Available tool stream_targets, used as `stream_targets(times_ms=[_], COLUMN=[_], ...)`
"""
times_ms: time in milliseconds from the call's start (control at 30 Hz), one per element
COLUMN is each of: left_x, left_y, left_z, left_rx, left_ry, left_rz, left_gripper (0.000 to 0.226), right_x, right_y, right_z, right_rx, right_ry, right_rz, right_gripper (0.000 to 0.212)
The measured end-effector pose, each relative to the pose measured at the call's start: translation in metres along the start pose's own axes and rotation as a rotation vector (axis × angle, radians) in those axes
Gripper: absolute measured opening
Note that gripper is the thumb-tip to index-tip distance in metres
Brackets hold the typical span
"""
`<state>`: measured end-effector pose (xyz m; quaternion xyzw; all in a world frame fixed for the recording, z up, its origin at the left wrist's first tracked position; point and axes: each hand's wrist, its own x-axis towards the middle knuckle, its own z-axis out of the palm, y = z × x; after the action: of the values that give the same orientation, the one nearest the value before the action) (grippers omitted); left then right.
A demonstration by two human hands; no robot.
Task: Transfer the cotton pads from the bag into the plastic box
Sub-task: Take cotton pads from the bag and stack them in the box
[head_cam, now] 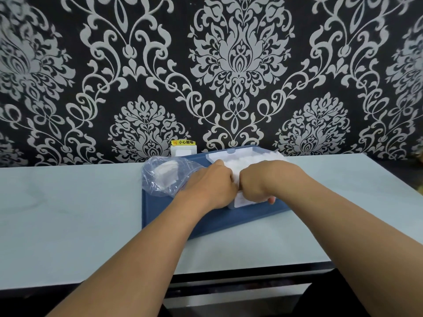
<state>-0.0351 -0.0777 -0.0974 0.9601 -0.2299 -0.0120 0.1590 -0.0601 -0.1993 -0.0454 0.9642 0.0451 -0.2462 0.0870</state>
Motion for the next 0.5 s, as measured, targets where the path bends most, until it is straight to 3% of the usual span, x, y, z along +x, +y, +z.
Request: stream_targets(times_ms=[167, 333, 400, 500], left_x=[-0.004, -0.007, -0.011, -0.023], left_y=[0.004, 0.001, 0.004, 0.004], left_z=[-0.001, -0.003, -0.008, -0.031], left_rx=[0.027, -0.008, -0.058, -0.3], left_ry=[-0.004, 0.064, 0.112, 0.326], left_rz=[0.036, 0.068, 0.072, 0.085], left_gripper=[0.03, 0.023, 0.027, 0.026], right_x=[-0.005, -0.011, -0.015, -0.03], right_y=[-0.001, 0.012, 0.019, 0.024], right_z=[0.002, 0.004, 0.006, -0.001], right_rx=[-0.039, 0.207, 0.384, 0.656], right_ry=[-0.048, -0.071, -0.009, 0.289], right_rz=[0.024, -0.084, -0.171, -0.304], right_gripper=[0.018, 0.039, 0.035, 0.029])
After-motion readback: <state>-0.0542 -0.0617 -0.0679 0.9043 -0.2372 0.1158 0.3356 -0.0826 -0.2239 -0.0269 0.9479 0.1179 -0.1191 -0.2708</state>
